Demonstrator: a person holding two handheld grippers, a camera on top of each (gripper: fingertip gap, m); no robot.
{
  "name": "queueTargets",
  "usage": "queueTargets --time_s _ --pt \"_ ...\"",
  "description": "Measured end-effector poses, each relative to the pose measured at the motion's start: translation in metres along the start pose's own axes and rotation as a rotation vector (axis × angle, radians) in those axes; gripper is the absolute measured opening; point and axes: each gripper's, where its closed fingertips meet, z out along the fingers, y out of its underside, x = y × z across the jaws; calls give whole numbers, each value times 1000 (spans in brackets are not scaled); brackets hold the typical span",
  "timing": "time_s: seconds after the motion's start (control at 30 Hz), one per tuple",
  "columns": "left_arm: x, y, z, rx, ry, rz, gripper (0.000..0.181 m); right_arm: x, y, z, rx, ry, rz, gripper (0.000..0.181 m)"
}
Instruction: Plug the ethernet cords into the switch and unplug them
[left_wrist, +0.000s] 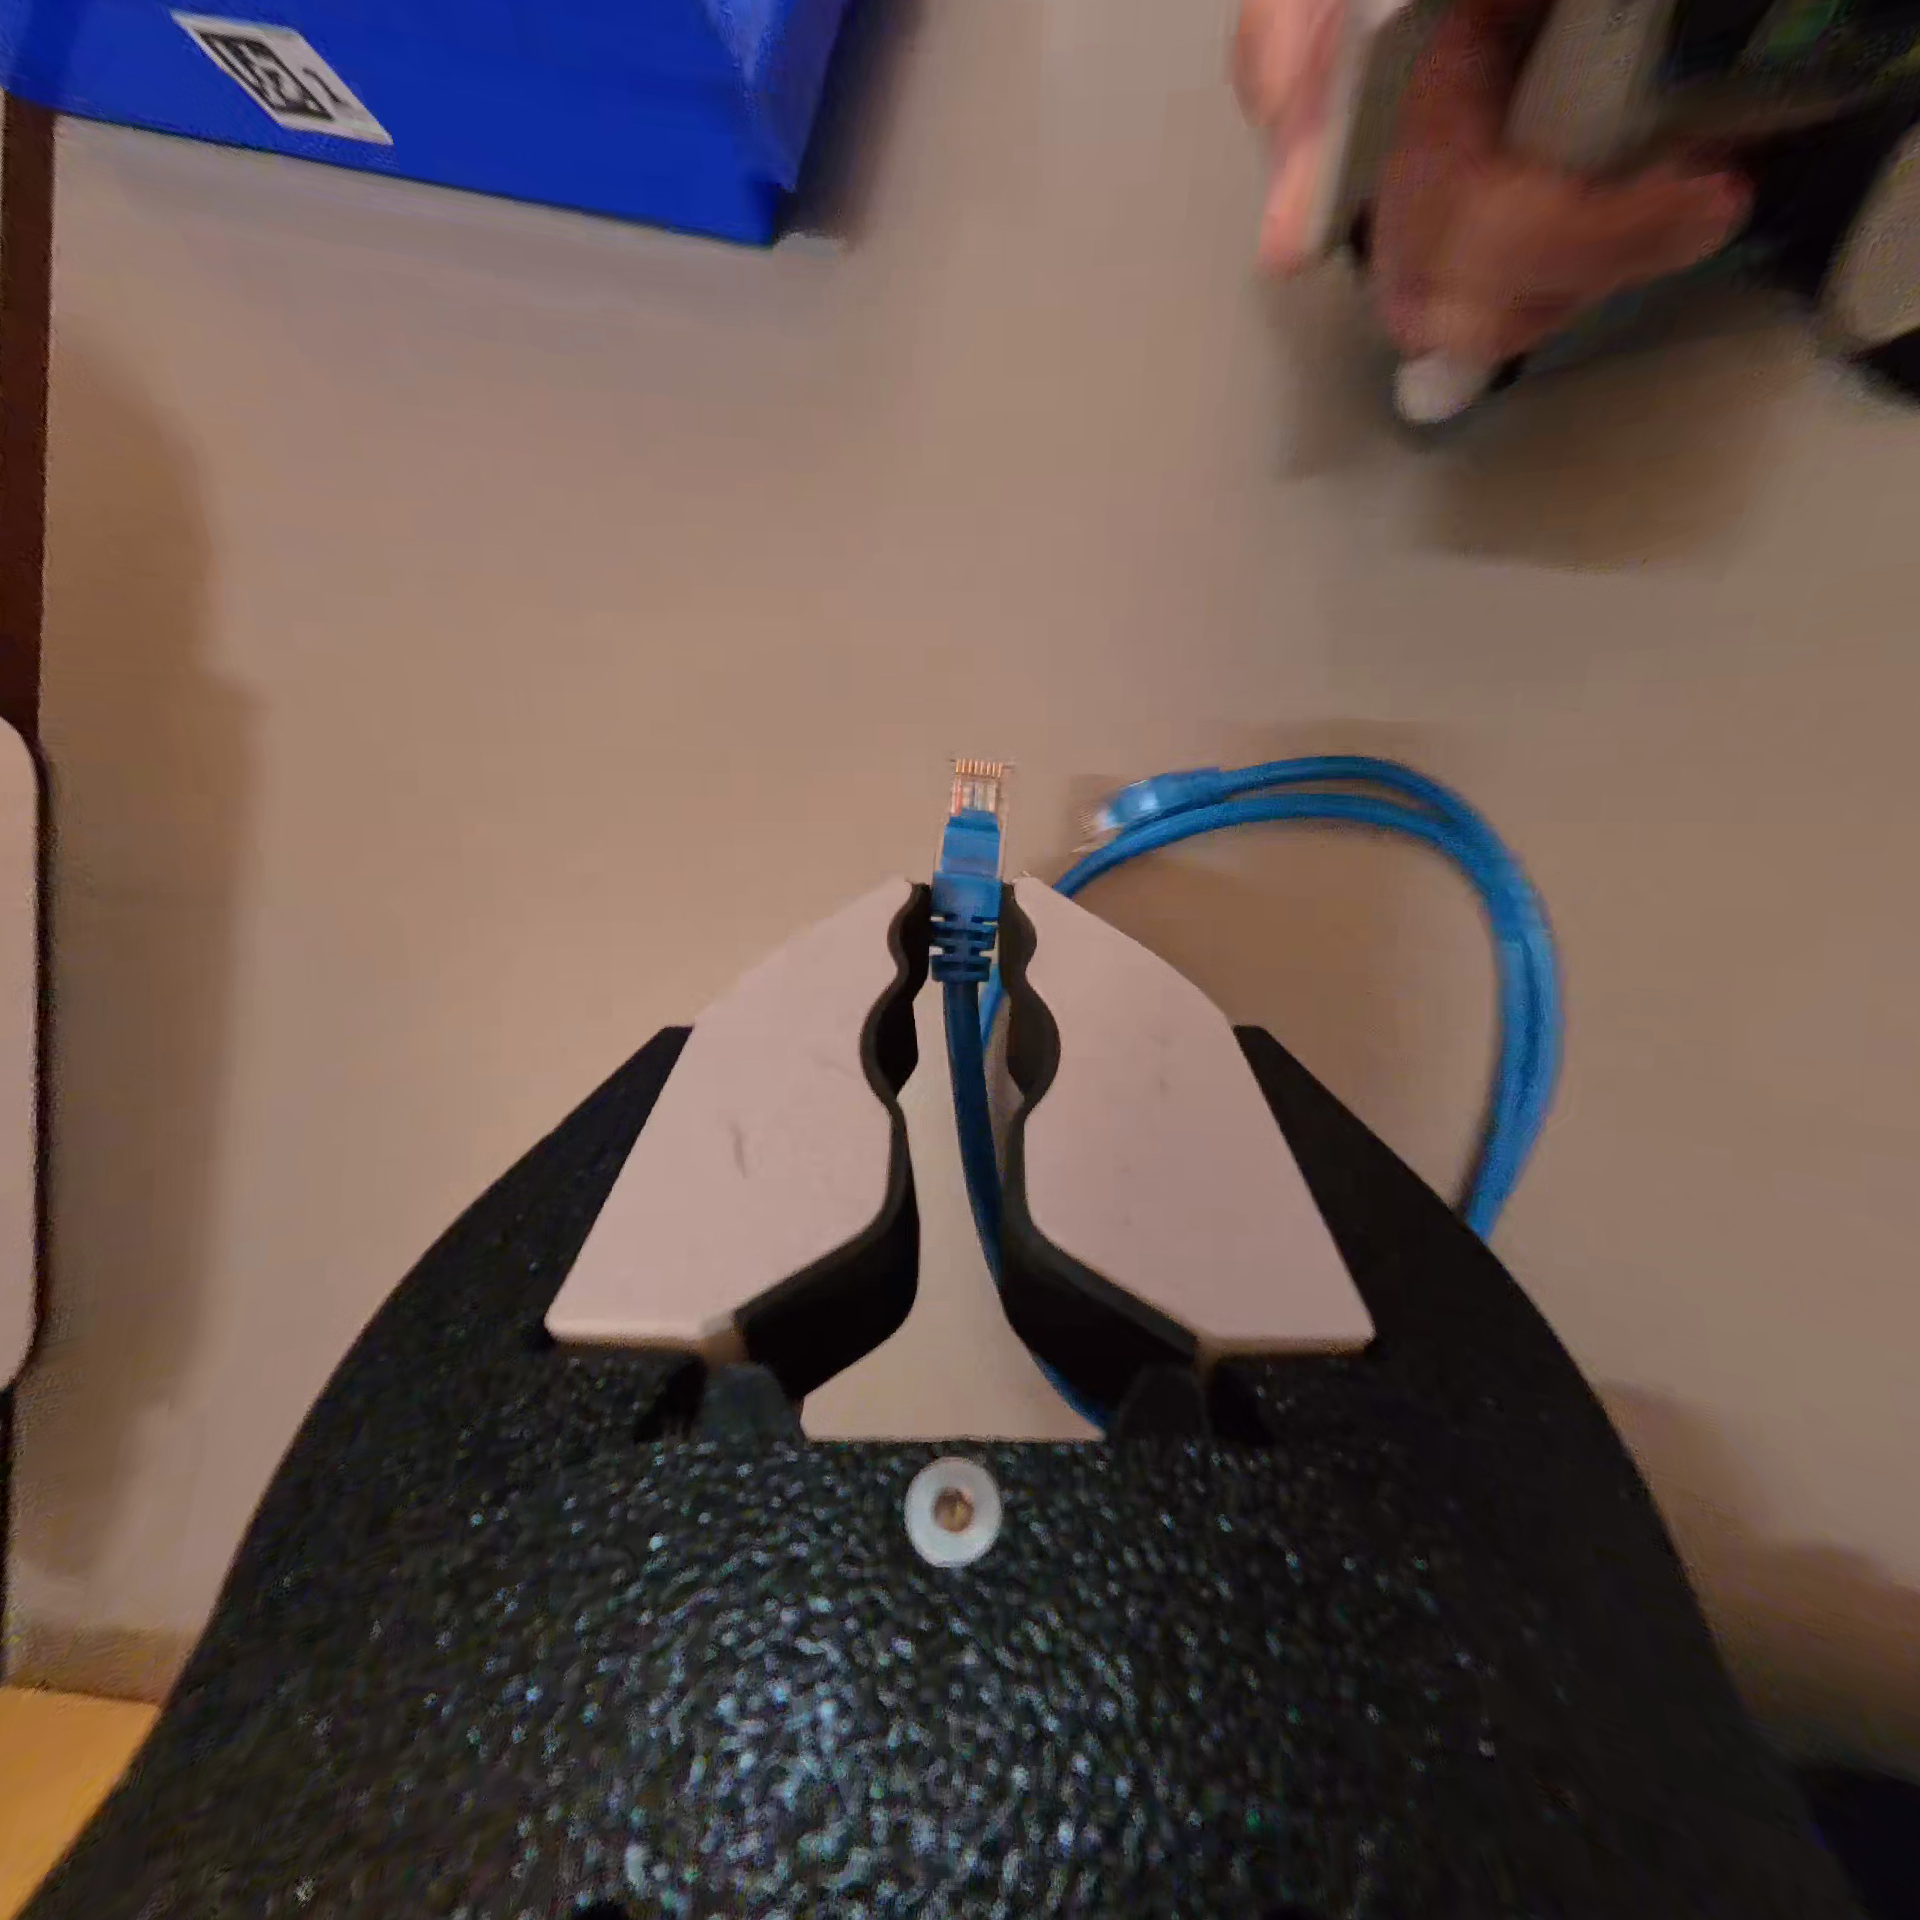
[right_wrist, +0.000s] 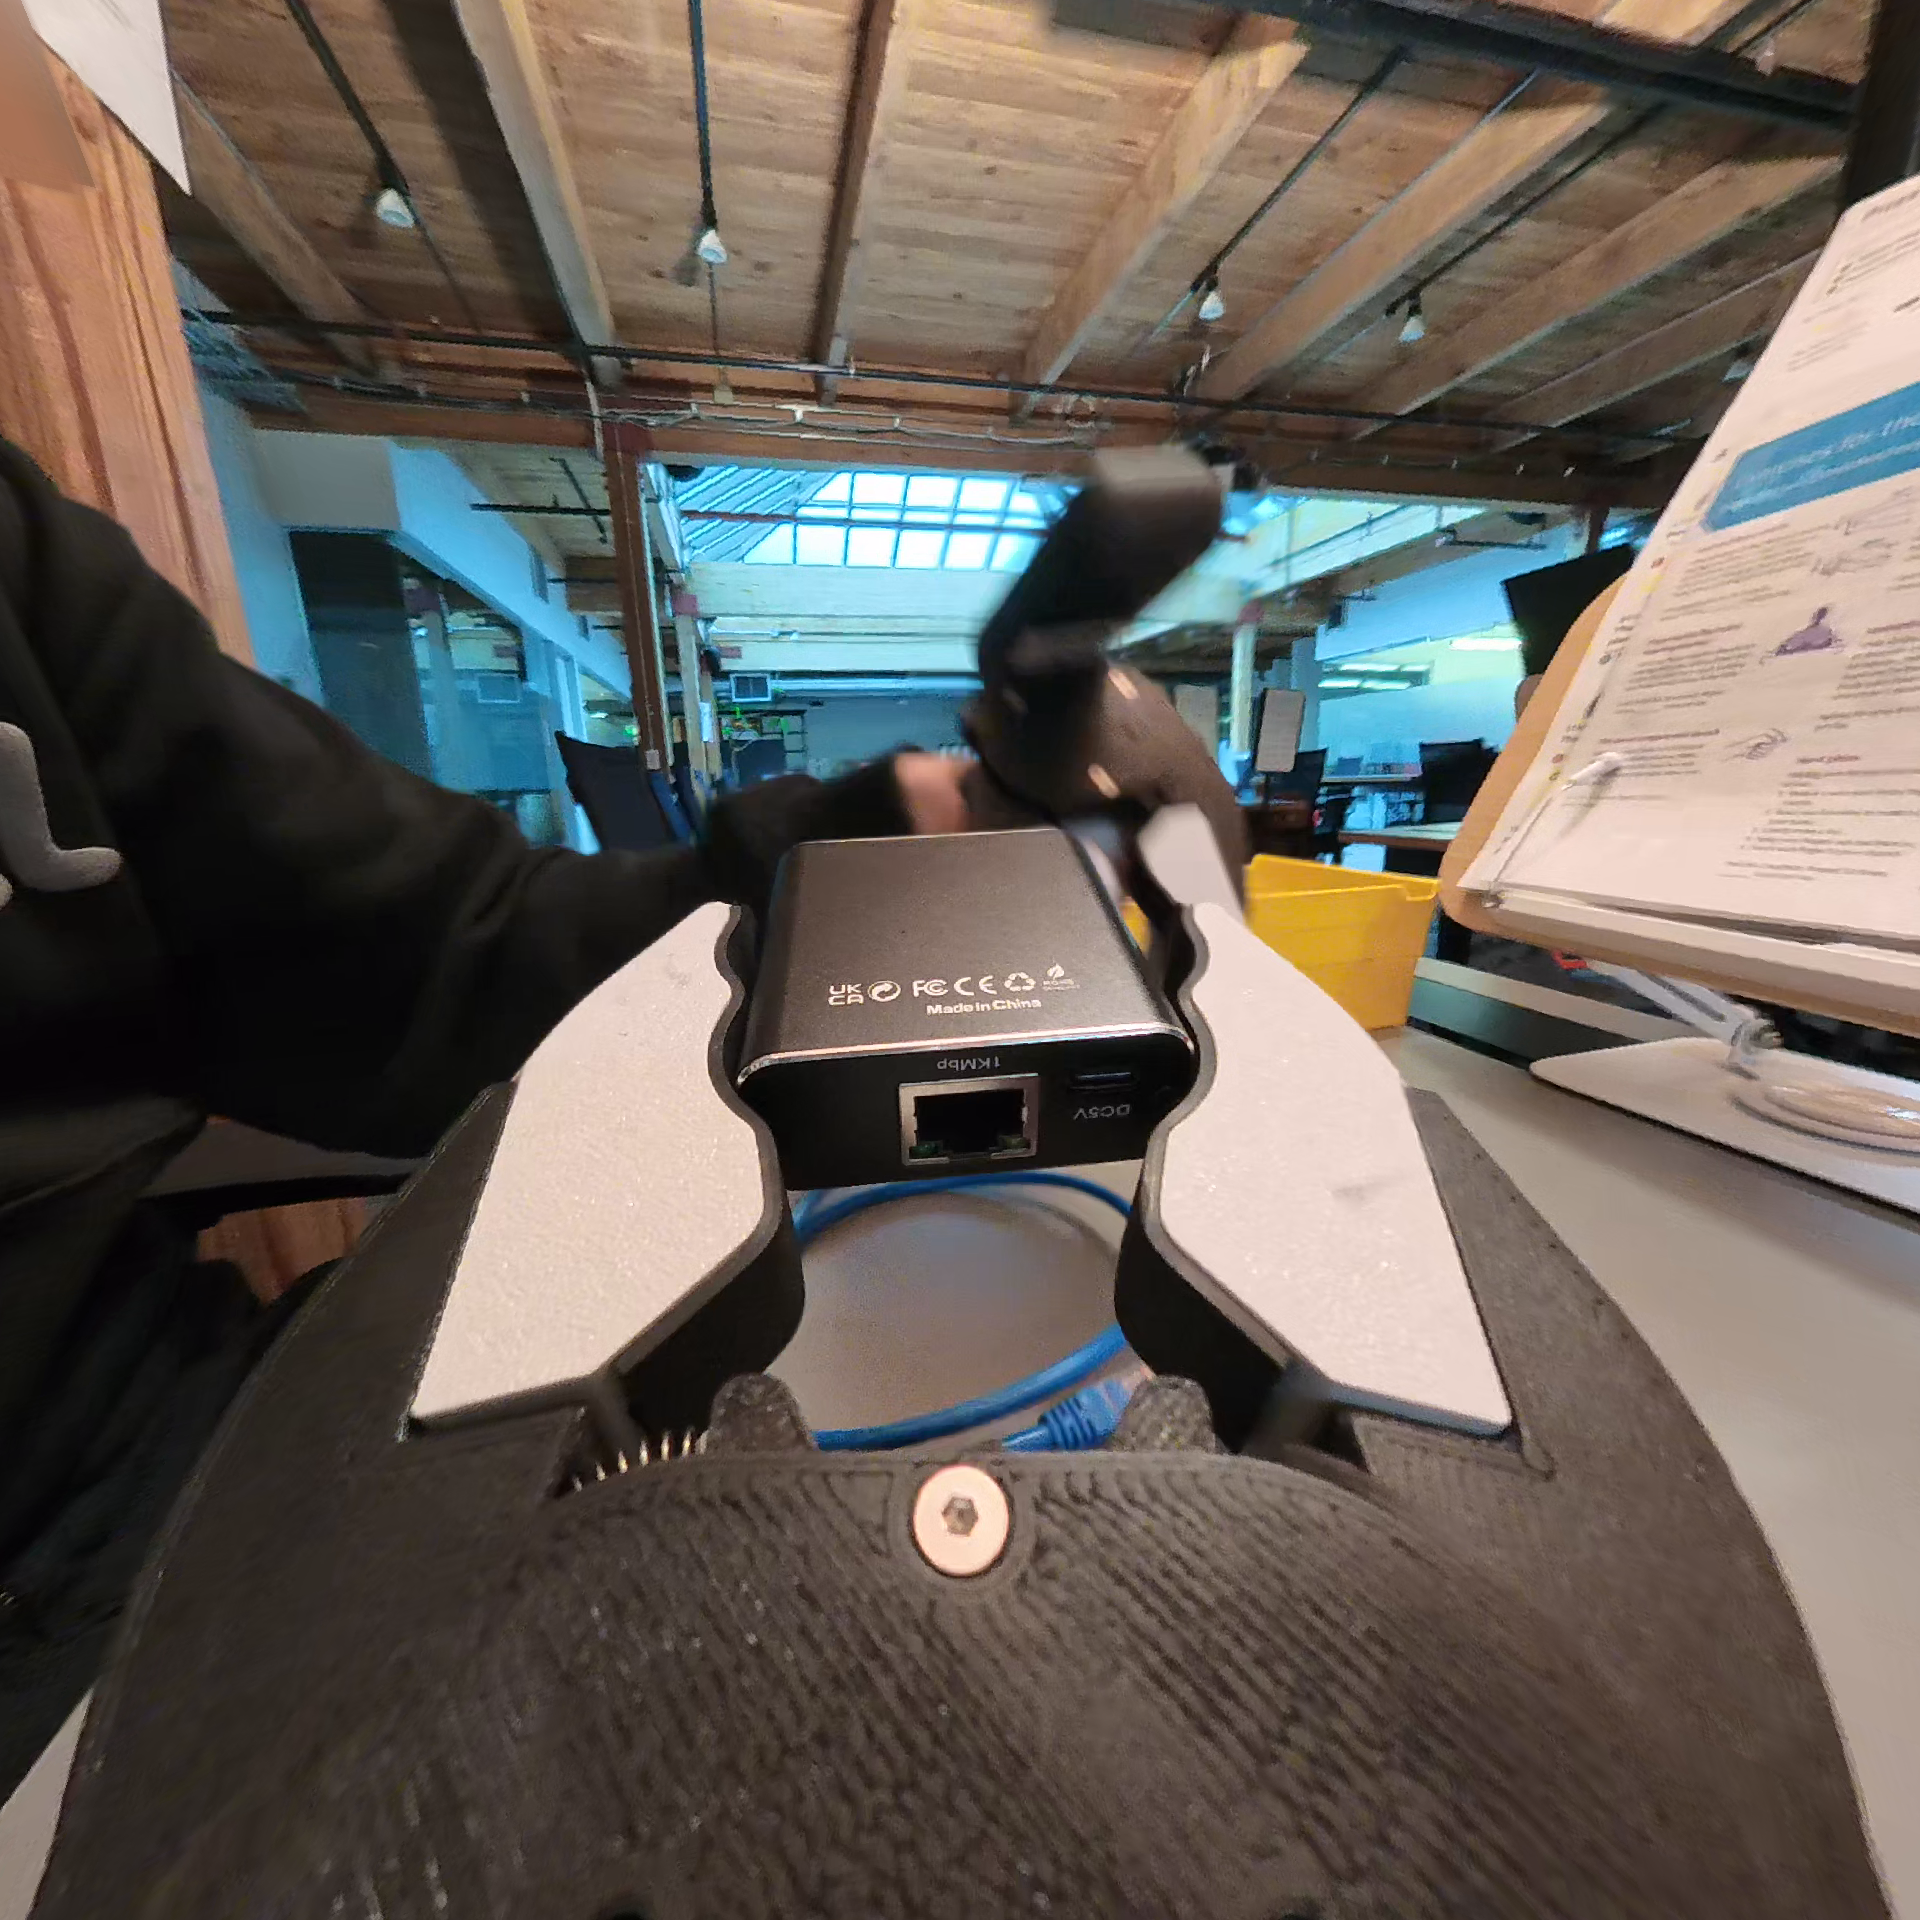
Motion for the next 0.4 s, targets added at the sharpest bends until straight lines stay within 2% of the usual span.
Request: queueTargets --time_s 0.03,0.2,0.4 --pt "13 -5 -10 23 16 -17 12 -2 3 2 -14 -8 4 76" --pt "61 -20 -38 79 83 9 12 -14 14 13 -53 -63 2 77" --pt "84 -31 -47 56 121 78 12 -13 25 20 -101 -50 -9 76"
